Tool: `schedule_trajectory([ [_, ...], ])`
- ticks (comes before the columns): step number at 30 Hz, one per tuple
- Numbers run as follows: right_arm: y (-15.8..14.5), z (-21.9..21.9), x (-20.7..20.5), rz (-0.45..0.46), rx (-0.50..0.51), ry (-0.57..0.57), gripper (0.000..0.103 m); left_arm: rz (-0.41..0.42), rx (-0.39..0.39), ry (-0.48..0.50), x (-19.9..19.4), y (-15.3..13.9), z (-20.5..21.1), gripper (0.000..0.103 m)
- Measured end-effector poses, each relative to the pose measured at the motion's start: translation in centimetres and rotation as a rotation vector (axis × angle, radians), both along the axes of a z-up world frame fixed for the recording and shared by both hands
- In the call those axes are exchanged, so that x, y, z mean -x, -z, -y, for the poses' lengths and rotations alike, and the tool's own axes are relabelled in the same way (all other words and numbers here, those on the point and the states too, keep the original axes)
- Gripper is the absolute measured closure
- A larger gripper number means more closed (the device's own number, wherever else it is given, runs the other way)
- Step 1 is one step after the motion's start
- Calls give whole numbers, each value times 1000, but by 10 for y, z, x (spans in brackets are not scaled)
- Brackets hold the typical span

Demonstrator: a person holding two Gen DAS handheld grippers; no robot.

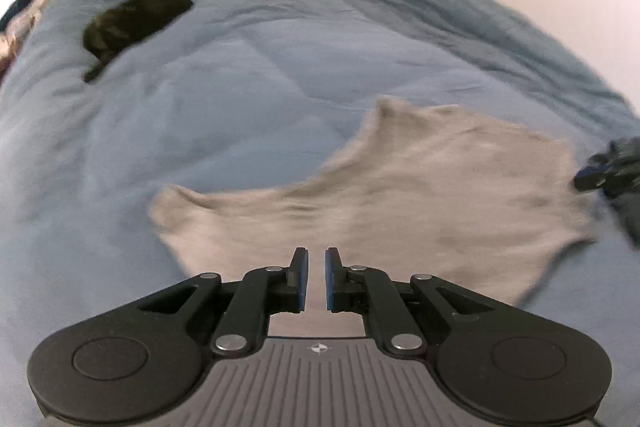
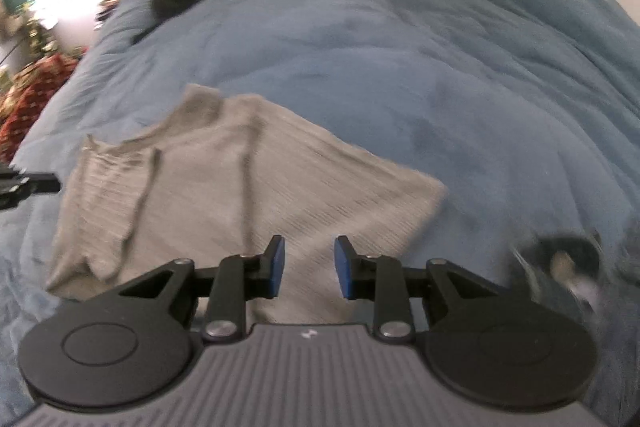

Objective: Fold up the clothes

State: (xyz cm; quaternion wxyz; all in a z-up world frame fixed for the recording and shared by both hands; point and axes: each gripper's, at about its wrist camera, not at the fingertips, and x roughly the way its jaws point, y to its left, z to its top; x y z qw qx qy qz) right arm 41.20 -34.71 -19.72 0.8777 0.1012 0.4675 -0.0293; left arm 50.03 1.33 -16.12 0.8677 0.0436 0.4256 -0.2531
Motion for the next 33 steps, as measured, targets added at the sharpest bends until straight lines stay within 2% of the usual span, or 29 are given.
schedule_trajectory([
  [6, 11, 23, 26, -2, -22, 86, 73, -37, 70, 97, 43, 4, 71, 96],
  [10, 16, 39, 24, 33, -80, 139, 73, 0, 71, 151, 63, 4, 117, 96],
  [13, 23, 48, 19, 46, -152, 160, 73, -3, 112, 148, 73, 3, 140, 82],
  [17, 33, 51, 16, 53, -242, 175, 70, -38, 142, 150, 80, 3, 159, 81],
  [18, 35, 50, 13, 42, -243, 180, 66, -43, 145, 151, 80, 4, 161, 81],
  [20, 41, 51, 11, 14, -249, 196, 66, -58, 155, 151, 78, 5, 161, 80],
  [22, 42, 52, 13, 26, -278, 221, 65, -82, 173, 139, 75, 4, 157, 80],
  [23, 41, 51, 12, 38, -286, 221, 67, -85, 175, 132, 73, 3, 154, 80],
  [24, 39, 49, 11, 53, -285, 209, 85, -79, 170, 126, 72, 2, 151, 80],
  [25, 36, 46, 10, 67, -283, 196, 97, -70, 162, 120, 71, 0, 147, 80],
  [28, 23, 35, 7, 96, -263, 158, 99, -53, 152, 99, 71, -7, 131, 80],
  [33, -18, 2, -7, 161, -217, 52, 100, -18, 141, 58, 70, -19, 98, 80],
])
